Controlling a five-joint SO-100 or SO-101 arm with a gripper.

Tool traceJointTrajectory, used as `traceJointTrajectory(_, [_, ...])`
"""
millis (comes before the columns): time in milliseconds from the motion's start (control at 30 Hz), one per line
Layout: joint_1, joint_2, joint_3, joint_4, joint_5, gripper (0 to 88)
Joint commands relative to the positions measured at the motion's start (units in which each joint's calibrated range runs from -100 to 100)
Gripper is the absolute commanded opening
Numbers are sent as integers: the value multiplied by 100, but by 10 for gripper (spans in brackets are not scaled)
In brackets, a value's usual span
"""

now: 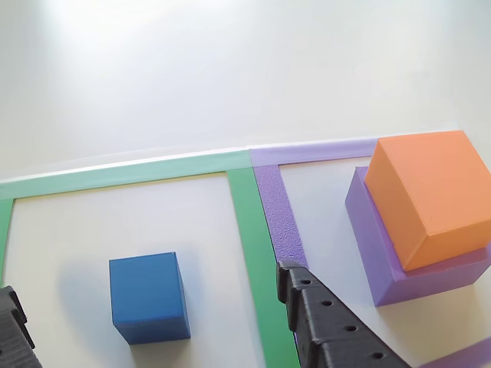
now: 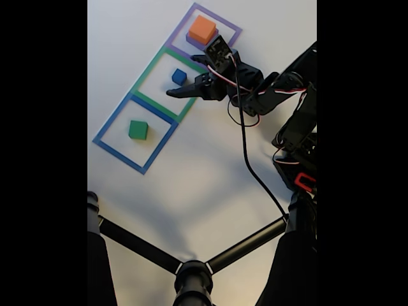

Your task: Tower of hanoi

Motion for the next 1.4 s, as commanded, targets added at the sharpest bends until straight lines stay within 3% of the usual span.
traceJointTrajectory(0, [-75, 22, -137, -259, 0, 370])
traceJointTrajectory(833, [-258, 639, -337, -793, 0, 312])
traceJointTrajectory(1367, [-342, 807, -337, -914, 0, 219])
